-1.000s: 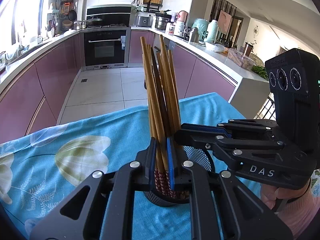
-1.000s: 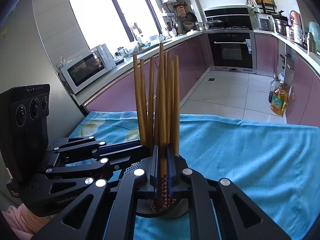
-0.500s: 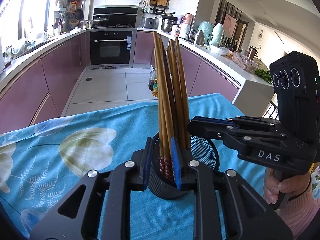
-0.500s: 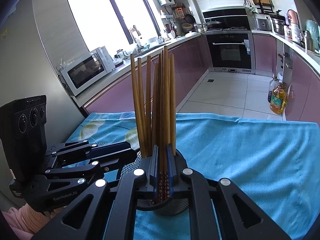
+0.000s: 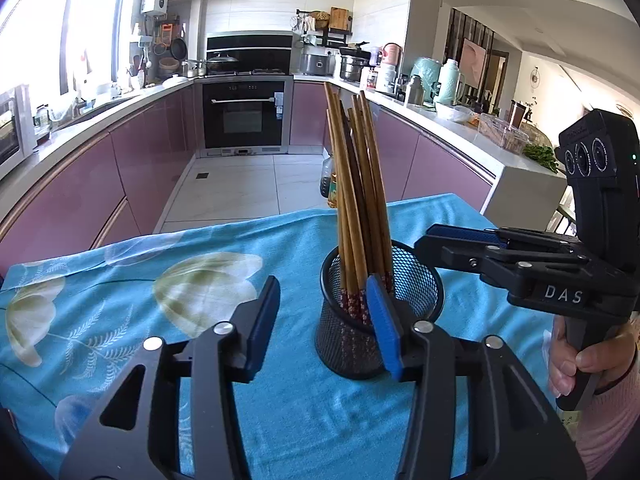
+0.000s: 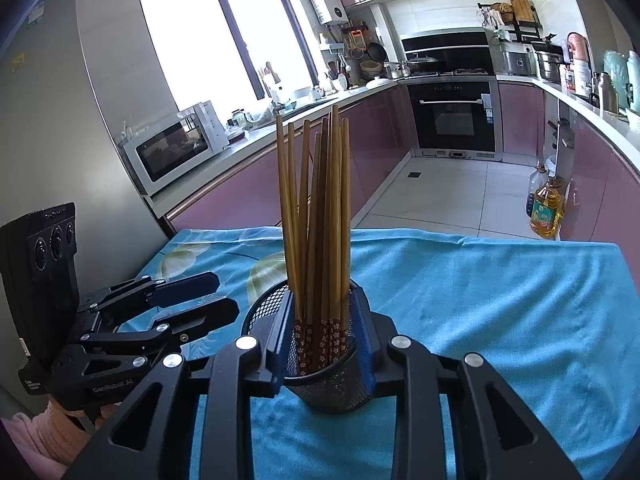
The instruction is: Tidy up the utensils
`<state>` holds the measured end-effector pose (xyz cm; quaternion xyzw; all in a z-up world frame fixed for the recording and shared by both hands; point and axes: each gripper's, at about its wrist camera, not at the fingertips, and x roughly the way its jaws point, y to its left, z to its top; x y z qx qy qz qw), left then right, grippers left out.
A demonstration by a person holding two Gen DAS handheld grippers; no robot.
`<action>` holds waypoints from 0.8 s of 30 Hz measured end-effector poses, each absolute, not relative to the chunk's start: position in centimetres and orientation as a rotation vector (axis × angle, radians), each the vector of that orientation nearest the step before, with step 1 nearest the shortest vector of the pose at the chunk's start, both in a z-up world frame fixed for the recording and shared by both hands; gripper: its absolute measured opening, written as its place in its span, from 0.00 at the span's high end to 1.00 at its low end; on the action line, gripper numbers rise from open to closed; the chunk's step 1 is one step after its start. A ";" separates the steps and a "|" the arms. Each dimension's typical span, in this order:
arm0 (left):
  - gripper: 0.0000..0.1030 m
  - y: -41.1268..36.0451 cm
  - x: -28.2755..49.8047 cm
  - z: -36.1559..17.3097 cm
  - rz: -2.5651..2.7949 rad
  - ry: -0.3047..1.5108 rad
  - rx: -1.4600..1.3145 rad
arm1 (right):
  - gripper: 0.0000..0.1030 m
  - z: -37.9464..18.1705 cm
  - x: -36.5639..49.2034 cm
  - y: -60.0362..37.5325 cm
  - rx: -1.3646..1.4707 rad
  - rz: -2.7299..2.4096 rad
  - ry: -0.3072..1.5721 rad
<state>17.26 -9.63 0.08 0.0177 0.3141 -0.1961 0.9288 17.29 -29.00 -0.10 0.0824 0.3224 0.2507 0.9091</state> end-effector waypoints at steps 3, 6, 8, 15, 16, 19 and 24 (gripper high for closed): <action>0.44 -9.1 16.2 0.2 -0.379 0.626 0.041 | 0.60 -0.1 16.6 -29.2 0.167 0.504 0.652; 0.34 -8.4 15.1 0.3 -0.359 0.605 0.038 | 0.50 0.0 15.7 -29.3 0.160 0.486 0.633; 0.24 -8.0 14.2 0.4 -0.346 0.587 0.039 | 0.43 0.0 15.1 -29.4 0.155 0.469 0.613; 0.05 -6.3 11.0 0.8 -0.278 0.513 0.030 | 0.14 -0.4 12.3 -28.9 0.104 0.400 0.535; 0.05 -6.1 10.7 0.8 -0.269 0.508 0.024 | 0.10 -0.5 12.0 -28.9 0.102 0.392 0.526; 0.05 -5.4 9.8 0.8 -0.229 0.488 0.013 | 0.06 -0.9 11.1 -28.6 0.086 0.358 0.493; 0.05 -4.3 8.3 0.4 -0.177 0.450 -0.011 | 0.06 -1.4 9.6 -28.3 0.067 0.302 0.422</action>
